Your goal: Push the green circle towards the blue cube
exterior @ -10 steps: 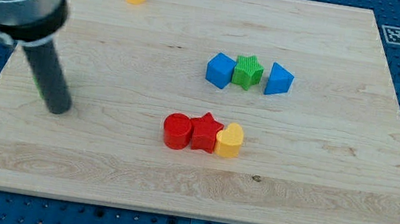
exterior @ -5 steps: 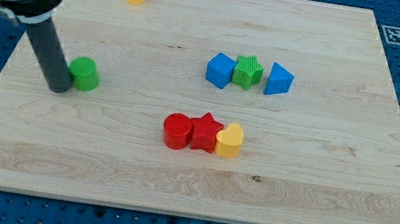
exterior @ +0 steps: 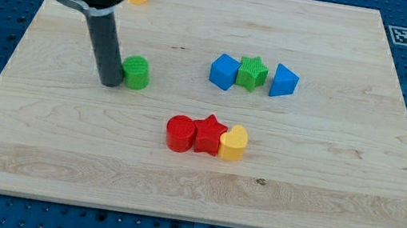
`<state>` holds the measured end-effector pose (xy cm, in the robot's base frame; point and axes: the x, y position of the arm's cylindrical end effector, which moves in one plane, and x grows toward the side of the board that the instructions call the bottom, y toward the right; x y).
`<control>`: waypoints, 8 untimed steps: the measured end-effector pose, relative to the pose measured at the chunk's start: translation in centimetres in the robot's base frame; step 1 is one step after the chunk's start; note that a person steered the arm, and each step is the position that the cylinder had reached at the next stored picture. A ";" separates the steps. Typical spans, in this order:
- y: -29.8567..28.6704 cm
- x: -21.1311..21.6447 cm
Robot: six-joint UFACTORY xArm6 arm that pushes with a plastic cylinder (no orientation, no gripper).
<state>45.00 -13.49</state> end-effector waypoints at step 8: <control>4.6 -3.0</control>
